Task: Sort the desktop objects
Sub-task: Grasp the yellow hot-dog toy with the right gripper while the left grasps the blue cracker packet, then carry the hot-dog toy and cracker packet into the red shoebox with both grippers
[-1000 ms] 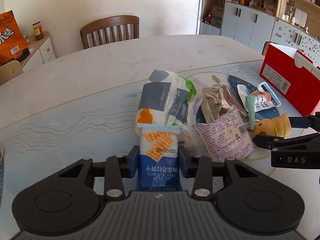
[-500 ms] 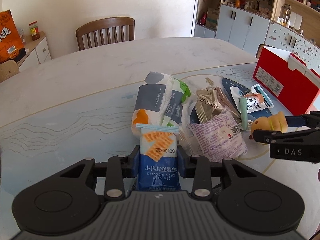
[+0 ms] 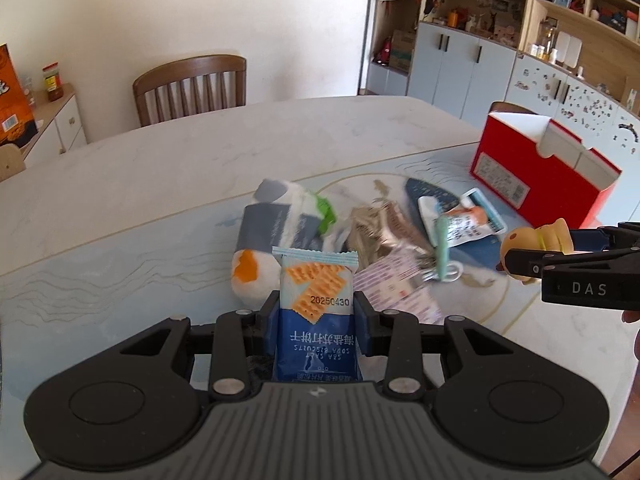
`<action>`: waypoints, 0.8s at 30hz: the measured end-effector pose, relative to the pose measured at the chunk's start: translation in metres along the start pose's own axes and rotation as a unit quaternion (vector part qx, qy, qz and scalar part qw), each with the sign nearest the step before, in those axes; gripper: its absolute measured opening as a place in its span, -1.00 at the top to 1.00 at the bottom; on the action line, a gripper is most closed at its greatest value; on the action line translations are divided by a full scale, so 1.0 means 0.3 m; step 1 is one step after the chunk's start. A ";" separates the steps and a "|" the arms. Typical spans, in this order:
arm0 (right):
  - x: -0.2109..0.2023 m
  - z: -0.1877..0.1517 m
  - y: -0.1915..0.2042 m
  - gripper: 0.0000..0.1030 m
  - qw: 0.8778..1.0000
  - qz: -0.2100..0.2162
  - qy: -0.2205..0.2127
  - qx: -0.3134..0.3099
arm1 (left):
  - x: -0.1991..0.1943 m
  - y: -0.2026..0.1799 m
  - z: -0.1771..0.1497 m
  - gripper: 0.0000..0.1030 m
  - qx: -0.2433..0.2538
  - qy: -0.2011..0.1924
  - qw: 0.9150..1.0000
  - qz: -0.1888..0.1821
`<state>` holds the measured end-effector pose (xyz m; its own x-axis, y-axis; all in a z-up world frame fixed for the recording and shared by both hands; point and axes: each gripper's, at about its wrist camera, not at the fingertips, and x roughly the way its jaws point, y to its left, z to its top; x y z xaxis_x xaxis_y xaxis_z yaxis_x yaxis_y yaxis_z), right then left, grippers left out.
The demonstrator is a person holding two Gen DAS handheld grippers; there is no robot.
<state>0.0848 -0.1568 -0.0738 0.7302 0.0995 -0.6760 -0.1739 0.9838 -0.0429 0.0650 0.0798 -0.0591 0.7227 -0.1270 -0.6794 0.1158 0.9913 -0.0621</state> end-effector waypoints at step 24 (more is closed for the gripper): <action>-0.047 0.164 -0.445 -0.37 0.996 0.078 -0.017 -0.024 | 0.056 -0.432 0.249 0.32 -0.034 -0.020 0.999 0.004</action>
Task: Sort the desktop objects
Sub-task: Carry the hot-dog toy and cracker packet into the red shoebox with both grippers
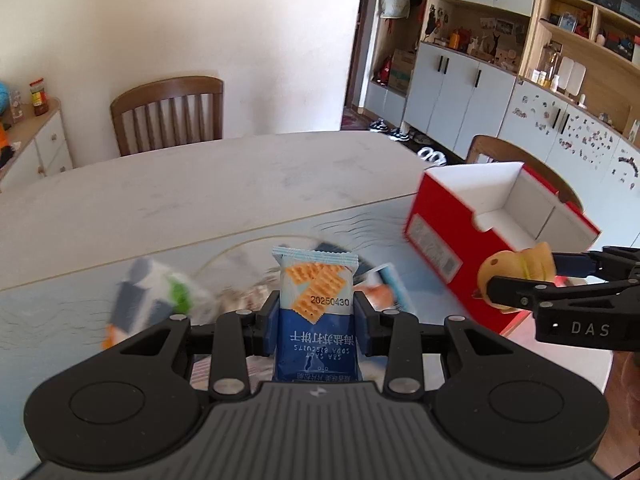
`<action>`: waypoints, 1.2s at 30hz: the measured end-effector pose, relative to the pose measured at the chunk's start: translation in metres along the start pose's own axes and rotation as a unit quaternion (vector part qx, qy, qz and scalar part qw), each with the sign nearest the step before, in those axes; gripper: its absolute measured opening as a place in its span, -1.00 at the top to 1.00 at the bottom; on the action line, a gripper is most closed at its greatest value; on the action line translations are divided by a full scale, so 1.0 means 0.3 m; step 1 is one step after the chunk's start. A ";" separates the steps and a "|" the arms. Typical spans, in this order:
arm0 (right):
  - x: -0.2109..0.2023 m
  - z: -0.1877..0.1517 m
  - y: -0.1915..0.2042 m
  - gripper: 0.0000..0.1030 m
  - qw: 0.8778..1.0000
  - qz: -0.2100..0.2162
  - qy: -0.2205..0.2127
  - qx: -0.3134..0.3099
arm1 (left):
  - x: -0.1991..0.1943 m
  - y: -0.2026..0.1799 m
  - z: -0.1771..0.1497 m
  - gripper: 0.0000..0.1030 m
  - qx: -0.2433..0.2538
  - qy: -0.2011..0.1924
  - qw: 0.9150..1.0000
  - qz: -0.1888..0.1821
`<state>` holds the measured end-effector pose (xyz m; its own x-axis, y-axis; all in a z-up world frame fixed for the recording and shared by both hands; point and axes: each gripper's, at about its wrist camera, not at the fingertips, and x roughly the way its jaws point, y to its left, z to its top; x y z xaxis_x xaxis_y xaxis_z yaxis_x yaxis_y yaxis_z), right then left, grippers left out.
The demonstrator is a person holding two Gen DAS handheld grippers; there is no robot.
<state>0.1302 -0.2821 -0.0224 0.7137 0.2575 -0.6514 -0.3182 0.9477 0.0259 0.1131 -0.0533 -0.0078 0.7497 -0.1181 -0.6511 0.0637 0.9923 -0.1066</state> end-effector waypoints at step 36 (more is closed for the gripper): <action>0.099 0.052 -0.550 -0.37 0.999 -0.038 0.002 0.014 | 0.345 -0.574 0.276 0.32 0.117 0.013 0.990 -0.078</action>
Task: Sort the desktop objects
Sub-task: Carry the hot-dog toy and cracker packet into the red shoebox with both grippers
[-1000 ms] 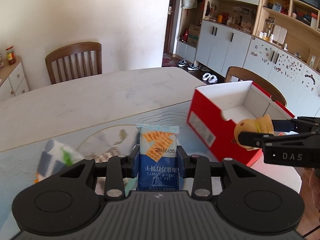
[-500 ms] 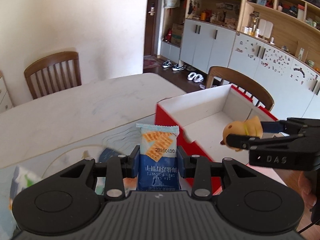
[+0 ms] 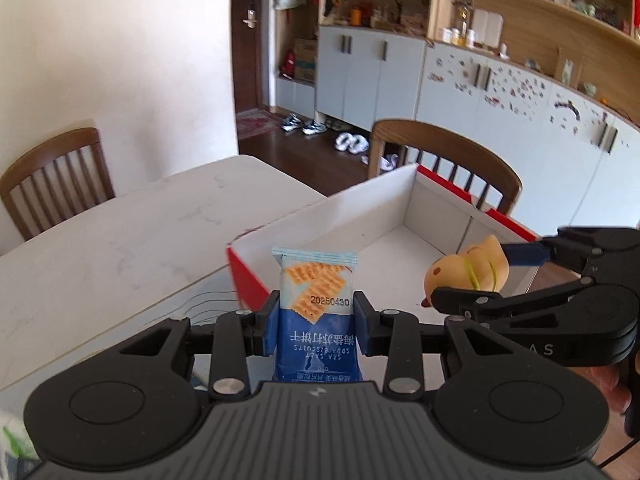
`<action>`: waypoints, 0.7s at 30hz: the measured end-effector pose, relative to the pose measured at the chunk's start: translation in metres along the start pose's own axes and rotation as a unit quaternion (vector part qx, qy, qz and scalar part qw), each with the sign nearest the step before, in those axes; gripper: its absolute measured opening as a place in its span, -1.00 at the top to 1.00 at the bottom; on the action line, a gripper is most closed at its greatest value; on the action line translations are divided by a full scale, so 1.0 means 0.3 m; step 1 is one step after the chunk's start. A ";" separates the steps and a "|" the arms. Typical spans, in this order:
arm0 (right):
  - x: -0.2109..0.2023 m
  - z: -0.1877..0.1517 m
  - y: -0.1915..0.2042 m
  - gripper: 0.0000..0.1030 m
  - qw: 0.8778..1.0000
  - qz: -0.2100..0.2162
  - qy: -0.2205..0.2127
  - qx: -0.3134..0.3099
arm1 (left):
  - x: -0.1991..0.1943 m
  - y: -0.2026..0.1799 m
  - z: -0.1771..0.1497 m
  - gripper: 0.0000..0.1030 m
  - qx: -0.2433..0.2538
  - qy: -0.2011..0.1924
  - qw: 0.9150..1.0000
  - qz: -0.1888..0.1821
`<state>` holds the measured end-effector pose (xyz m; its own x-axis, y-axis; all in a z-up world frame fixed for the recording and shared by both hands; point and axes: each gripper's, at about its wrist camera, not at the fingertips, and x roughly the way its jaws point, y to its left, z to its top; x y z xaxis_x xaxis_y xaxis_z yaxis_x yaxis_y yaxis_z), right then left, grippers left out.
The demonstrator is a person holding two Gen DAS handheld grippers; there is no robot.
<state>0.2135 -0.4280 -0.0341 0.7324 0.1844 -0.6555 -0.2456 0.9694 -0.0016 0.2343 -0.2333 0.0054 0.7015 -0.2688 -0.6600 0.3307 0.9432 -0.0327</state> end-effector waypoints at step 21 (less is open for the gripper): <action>0.179 0.039 -0.146 -0.37 0.998 0.003 0.063 -0.025 | 0.351 -0.076 0.131 0.32 0.050 0.097 0.994 -0.029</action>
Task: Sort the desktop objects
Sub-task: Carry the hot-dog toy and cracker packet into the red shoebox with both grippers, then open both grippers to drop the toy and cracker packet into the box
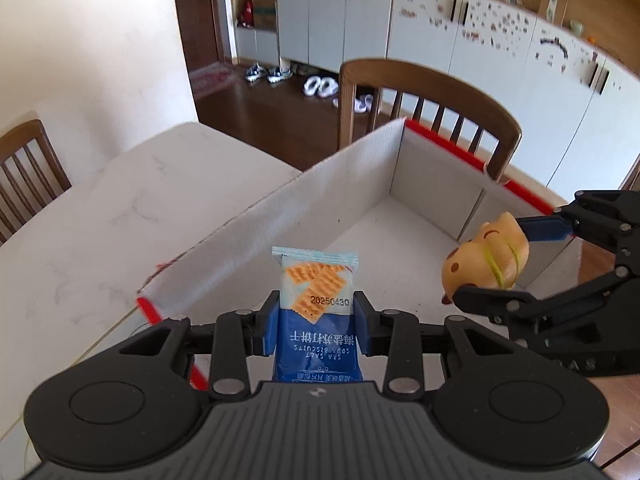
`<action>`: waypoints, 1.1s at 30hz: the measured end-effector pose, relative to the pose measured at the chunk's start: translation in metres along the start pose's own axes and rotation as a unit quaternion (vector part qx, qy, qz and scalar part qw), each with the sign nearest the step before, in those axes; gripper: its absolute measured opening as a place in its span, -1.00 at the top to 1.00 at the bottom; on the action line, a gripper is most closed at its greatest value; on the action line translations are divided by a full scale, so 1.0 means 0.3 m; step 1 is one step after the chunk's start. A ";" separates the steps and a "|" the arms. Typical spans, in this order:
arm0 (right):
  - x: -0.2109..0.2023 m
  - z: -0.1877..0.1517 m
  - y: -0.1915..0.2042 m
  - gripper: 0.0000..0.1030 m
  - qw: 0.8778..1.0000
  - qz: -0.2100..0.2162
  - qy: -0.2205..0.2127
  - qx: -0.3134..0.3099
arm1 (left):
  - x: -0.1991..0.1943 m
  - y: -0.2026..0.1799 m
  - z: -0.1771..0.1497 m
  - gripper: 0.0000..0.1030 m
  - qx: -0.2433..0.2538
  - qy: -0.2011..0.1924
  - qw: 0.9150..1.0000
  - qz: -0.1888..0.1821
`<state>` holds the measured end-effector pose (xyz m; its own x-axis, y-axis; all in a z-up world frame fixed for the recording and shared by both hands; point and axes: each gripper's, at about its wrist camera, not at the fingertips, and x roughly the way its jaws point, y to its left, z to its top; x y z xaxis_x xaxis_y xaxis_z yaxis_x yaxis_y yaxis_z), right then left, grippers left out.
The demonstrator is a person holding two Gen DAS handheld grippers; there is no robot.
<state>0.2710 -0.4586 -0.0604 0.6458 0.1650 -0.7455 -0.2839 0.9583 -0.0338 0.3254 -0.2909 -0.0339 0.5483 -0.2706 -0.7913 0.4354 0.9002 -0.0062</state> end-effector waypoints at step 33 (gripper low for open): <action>0.196 -0.035 -0.046 -0.37 0.985 0.051 0.164 -0.011 | 0.312 -0.052 0.050 0.32 0.033 0.172 0.984 -0.022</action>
<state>0.3054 -0.4647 -0.1106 0.3506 0.1719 -0.9206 -0.3530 0.9348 0.0401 0.3807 -0.3354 -0.0986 0.2587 -0.1663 -0.9515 0.5046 0.8632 -0.0137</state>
